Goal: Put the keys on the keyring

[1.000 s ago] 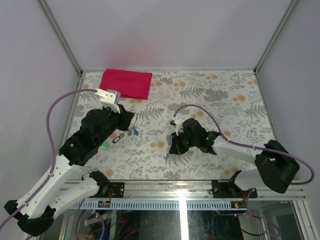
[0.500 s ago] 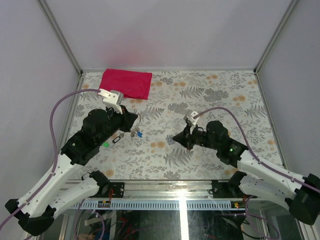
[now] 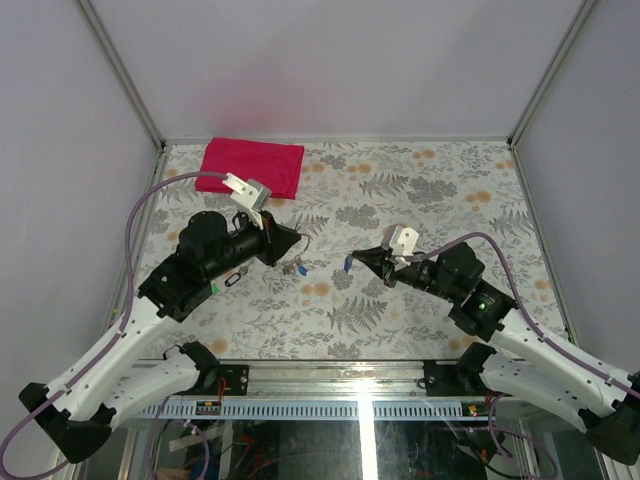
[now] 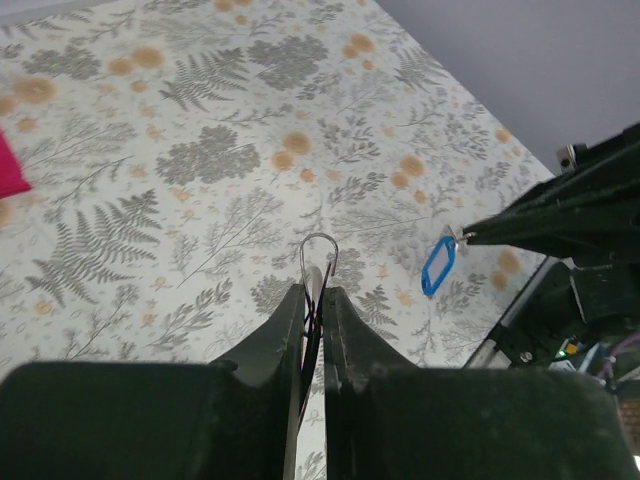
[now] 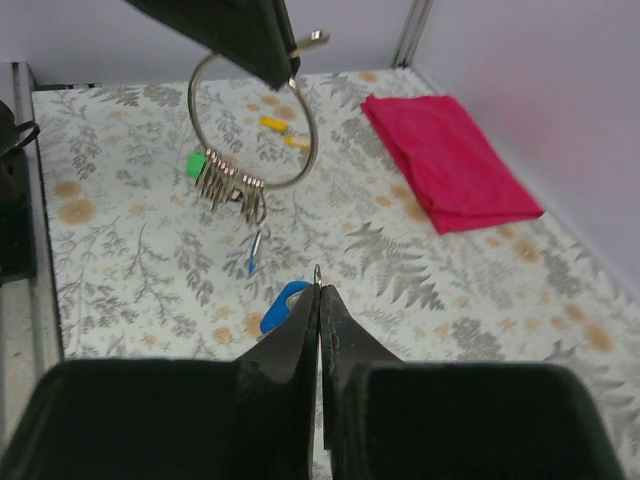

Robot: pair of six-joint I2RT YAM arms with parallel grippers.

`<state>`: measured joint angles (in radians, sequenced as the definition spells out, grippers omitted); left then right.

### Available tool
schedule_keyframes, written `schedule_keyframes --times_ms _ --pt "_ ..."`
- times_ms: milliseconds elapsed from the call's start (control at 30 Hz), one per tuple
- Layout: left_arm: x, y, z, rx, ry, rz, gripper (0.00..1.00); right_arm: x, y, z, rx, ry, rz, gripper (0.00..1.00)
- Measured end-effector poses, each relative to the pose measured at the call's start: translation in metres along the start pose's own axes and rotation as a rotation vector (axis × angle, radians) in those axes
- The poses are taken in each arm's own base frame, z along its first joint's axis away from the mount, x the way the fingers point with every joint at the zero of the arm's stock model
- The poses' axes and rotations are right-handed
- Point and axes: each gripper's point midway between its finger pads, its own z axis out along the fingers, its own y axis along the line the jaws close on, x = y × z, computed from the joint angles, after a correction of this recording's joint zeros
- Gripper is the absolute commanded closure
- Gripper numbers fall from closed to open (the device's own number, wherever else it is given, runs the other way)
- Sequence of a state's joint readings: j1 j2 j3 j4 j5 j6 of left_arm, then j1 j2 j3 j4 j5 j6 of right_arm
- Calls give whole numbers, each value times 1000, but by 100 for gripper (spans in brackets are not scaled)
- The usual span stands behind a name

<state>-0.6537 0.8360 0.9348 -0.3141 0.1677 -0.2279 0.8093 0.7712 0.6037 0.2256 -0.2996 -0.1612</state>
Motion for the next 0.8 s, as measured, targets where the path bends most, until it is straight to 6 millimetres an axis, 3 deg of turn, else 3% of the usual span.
schedule_keyframes --times_ms 267,433,667,800 --pt "-12 -23 5 132 -37 27 100 -41 -9 10 -26 -71 -149 100" --pt "-11 -31 11 144 -25 80 100 -44 -6 19 -65 -85 -199 100" --pt "-12 -62 7 159 -39 189 100 -51 6 27 -108 -115 -312 100" --pt "-15 -60 6 129 -49 215 100 -56 17 33 -133 -129 -380 100"
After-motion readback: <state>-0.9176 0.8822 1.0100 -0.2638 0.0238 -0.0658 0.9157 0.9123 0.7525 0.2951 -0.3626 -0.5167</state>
